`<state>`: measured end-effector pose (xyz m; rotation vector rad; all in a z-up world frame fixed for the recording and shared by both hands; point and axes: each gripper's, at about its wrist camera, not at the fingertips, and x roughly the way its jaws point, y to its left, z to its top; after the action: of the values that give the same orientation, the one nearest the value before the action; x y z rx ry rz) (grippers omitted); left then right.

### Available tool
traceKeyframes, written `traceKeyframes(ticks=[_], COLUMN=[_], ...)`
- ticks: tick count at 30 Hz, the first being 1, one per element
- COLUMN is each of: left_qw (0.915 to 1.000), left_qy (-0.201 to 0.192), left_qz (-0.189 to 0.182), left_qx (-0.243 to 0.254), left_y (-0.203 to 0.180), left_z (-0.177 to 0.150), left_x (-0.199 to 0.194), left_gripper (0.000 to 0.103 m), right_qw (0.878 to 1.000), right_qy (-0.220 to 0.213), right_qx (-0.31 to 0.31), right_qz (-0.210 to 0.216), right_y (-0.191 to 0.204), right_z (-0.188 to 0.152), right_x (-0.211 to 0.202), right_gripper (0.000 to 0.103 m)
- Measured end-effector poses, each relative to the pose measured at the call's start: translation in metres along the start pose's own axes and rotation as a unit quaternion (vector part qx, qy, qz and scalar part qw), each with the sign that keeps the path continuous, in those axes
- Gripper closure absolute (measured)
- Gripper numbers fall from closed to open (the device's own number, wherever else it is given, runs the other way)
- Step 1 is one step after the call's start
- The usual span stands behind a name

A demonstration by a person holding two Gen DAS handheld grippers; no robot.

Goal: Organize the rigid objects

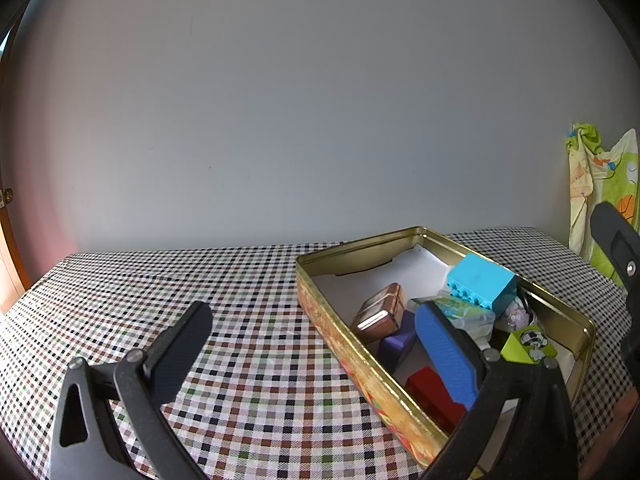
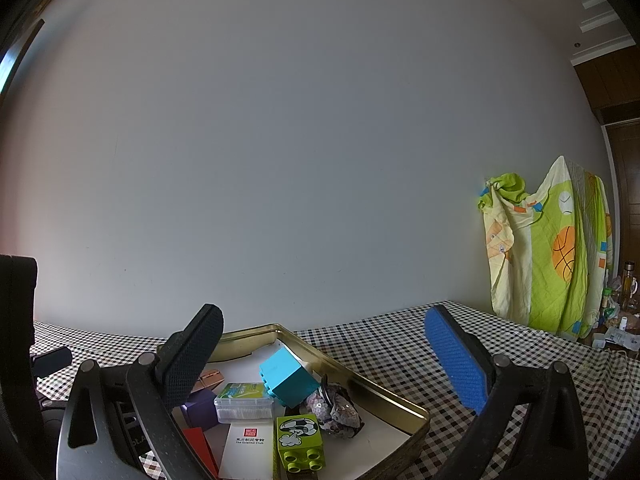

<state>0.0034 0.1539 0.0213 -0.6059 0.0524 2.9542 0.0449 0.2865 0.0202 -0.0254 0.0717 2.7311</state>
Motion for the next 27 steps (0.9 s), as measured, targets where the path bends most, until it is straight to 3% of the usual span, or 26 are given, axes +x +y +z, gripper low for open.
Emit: traceKeyframes(ticks=[16,27], left_qw=[0.9999,1.0000], left_qy=[-0.011,0.002], left_qz=[-0.007,-0.005], left_qx=[0.008,0.001], left_y=[-0.0010,0.0022], left_z=[-0.0001,-0.0006], left_x=[-0.0046,0.0023], left_gripper=[0.000,0.000], right_qw=[1.000,1.000], right_qy=[-0.002,0.000], right_qx=[-0.002,0.002], right_qz=[0.000,-0.010], right_y=[0.0001,-0.0037], right_z=[-0.0003,0.0014], right_x=[0.0012,0.0011], right_gripper=[0.001,0.001])
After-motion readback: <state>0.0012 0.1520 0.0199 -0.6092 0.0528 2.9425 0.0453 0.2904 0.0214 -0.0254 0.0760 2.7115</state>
